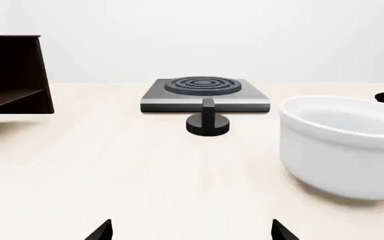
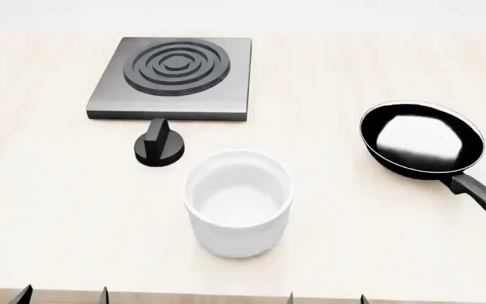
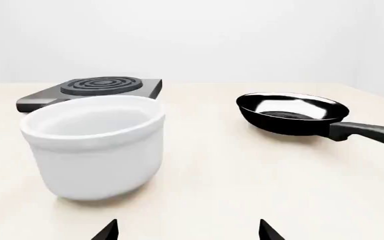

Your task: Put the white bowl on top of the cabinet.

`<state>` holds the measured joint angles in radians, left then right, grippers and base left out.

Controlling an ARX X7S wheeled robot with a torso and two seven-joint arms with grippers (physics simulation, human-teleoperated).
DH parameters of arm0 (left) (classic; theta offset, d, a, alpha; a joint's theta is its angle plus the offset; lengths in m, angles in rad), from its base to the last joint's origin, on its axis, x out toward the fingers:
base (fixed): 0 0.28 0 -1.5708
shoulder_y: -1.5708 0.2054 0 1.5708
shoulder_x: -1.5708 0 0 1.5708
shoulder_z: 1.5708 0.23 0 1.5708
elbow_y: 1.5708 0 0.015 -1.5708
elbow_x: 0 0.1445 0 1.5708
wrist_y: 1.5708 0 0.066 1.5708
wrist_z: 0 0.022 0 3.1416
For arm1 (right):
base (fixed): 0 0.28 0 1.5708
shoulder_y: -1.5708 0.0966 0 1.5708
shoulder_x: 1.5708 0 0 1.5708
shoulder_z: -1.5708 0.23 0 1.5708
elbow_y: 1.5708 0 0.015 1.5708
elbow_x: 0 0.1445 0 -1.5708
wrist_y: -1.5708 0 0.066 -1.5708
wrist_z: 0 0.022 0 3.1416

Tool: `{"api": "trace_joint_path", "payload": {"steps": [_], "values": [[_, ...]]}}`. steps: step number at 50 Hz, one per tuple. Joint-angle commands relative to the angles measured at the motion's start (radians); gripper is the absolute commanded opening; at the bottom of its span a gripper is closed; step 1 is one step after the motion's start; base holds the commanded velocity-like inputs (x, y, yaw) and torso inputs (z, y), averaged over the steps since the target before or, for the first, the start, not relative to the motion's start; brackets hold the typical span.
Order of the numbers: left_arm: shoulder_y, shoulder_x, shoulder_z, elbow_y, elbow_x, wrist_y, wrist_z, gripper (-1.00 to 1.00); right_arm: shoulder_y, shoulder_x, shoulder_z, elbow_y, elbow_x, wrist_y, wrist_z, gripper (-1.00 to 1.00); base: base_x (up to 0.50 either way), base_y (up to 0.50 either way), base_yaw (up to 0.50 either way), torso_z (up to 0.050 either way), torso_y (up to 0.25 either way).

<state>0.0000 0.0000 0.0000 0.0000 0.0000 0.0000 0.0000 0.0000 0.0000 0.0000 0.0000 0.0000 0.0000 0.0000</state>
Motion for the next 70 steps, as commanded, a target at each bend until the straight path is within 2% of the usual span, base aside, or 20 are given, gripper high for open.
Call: {"api": "trace_joint_path", "payload": {"steps": [1,12,15,18,20,25,28,33,46,60,70], "values": [[0.002,-0.016,0.019,0.007,-0.015,-0.005,-0.019,1.00,0.003,0.016,-0.020,0.007,0.014,0.002,0.019,1.00,0.00,0.00,0.00,0.000,0.000],[0.011,-0.045,0.050,0.036,-0.042,0.000,-0.068,1.00,-0.015,0.054,-0.072,-0.067,-0.010,0.016,0.078,1.00,0.00,0.00,0.00,0.000,0.000],[0.006,-0.049,0.034,0.110,-0.067,-0.063,-0.090,1.00,-0.011,0.057,-0.063,-0.157,0.010,0.072,0.089,1.00,0.00,0.00,0.00,0.000,0.000],[0.001,-0.059,0.035,0.150,-0.050,-0.060,-0.115,1.00,0.017,0.062,-0.056,-0.274,0.018,0.182,0.104,1.00,0.00,0.00,0.00,0.000,0.000],[-0.021,-0.062,0.019,0.195,-0.055,-0.123,-0.140,1.00,0.041,0.070,-0.053,-0.337,0.020,0.243,0.110,1.00,0.00,0.00,0.00,0.000,0.000],[-0.059,-0.065,0.002,0.251,-0.064,-0.176,-0.179,1.00,0.087,0.088,-0.036,-0.429,0.031,0.337,0.124,1.00,0.00,0.00,0.00,0.000,0.000],[-0.114,-0.063,-0.047,0.343,-0.108,-0.275,-0.218,1.00,0.154,0.093,0.018,-0.507,0.064,0.443,0.144,1.00,0.00,0.00,0.00,0.000,0.000],[-0.185,-0.081,-0.092,0.385,-0.128,-0.332,-0.256,1.00,0.249,0.124,0.083,-0.547,0.078,0.551,0.175,1.00,0.00,0.00,0.00,0.000,0.000],[-0.344,-0.124,-0.256,0.358,-0.195,-0.392,-0.360,1.00,0.405,0.200,0.288,-0.513,0.103,0.610,0.246,1.00,0.00,0.00,0.00,0.000,0.000],[-0.371,-0.165,-0.363,0.369,-0.219,-0.398,-0.415,1.00,0.467,0.274,0.424,-0.538,0.132,0.676,0.265,1.00,0.00,0.00,0.00,0.000,0.000],[-0.368,-0.184,-0.395,0.361,-0.218,-0.387,-0.434,1.00,0.494,0.292,0.534,-0.549,0.141,0.708,0.305,1.00,0.00,0.00,0.00,0.000,0.000]]}}
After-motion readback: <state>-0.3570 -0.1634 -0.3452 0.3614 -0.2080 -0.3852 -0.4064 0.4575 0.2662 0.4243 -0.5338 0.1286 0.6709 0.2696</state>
